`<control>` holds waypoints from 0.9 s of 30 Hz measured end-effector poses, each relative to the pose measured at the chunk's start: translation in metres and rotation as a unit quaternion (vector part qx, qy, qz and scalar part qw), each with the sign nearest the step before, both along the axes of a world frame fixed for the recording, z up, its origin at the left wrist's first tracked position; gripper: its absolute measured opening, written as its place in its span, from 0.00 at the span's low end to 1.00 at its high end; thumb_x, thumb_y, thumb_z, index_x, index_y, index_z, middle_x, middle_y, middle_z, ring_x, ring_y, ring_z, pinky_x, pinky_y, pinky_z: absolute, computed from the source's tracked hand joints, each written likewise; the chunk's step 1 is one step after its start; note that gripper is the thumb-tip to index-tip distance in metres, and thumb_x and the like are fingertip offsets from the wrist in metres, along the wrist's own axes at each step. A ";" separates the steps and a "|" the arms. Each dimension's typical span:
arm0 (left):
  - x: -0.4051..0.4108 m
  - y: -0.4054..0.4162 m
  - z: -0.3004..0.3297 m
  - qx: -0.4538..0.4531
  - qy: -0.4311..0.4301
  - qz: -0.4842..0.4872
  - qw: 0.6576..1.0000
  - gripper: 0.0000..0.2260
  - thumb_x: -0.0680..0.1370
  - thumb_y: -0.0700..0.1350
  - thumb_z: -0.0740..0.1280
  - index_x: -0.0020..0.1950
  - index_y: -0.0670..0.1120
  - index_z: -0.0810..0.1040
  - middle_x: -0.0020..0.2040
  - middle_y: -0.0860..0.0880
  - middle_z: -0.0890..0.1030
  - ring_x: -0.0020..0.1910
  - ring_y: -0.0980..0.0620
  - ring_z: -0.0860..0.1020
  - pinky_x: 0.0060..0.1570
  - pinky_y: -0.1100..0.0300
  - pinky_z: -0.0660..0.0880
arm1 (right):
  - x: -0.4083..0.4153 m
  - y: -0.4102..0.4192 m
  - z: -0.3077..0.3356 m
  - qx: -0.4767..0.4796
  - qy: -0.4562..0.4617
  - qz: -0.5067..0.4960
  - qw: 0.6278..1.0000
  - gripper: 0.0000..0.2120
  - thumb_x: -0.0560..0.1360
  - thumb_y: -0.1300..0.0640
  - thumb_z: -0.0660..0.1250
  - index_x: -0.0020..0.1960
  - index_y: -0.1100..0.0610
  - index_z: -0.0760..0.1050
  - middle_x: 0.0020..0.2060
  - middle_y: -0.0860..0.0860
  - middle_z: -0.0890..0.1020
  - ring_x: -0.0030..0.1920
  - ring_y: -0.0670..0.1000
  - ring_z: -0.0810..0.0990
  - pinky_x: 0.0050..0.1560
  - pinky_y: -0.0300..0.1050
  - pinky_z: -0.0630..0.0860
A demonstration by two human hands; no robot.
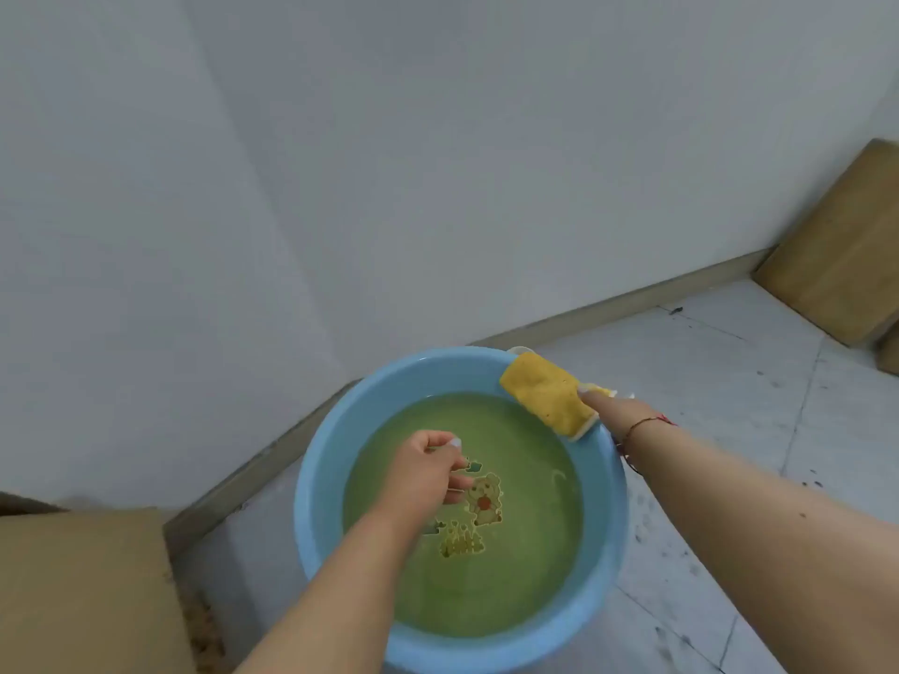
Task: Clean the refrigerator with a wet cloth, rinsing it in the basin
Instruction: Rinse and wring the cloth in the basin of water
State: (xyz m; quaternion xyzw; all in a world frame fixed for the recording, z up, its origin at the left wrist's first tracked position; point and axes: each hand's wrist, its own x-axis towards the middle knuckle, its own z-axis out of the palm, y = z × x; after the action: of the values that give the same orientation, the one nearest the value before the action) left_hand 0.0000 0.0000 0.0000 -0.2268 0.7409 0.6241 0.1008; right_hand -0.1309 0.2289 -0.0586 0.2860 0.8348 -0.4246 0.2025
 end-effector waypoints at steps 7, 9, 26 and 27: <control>0.006 0.003 -0.025 0.043 0.020 0.029 0.998 0.05 0.81 0.42 0.61 0.54 0.43 0.74 0.48 0.42 0.79 0.37 0.50 0.80 0.45 0.52 0.80 | 0.014 -0.012 0.012 0.033 0.243 0.036 0.969 0.07 0.76 0.58 0.66 0.43 0.62 0.74 0.36 0.56 0.76 0.45 0.59 0.77 0.43 0.45 0.69; 0.004 0.003 -0.026 0.080 0.023 0.045 0.996 0.06 0.81 0.43 0.61 0.55 0.42 0.74 0.48 0.42 0.77 0.41 0.48 0.80 0.45 0.53 0.80 | 0.022 -0.025 0.021 0.021 0.334 0.088 0.938 0.05 0.75 0.59 0.66 0.42 0.60 0.73 0.35 0.52 0.76 0.42 0.56 0.75 0.40 0.44 0.67; 0.002 -0.010 -0.086 -0.207 -0.206 -0.141 0.946 0.24 0.84 0.53 0.51 0.78 0.44 0.58 0.77 0.42 0.58 0.75 0.43 0.59 0.71 0.54 0.58 | 0.076 -0.105 -0.053 0.297 -0.023 0.642 0.707 0.30 0.77 0.36 0.54 0.76 0.41 0.54 0.77 0.48 0.53 0.76 0.58 0.51 0.72 0.63 0.57; 0.001 -0.011 -0.089 -0.219 -0.209 -0.146 0.942 0.24 0.84 0.52 0.51 0.77 0.42 0.60 0.76 0.41 0.61 0.75 0.42 0.61 0.71 0.54 0.59 | 0.074 -0.106 -0.058 0.320 -0.032 0.629 0.708 0.30 0.77 0.37 0.56 0.76 0.43 0.56 0.76 0.49 0.55 0.76 0.58 0.51 0.71 0.63 0.58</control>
State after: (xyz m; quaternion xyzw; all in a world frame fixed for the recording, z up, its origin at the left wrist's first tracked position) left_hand 0.0005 -0.0109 -0.0886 -0.2582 0.8466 0.3631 0.2911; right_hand -0.0567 0.1227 -0.1166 -0.2444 0.9000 0.1035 0.3457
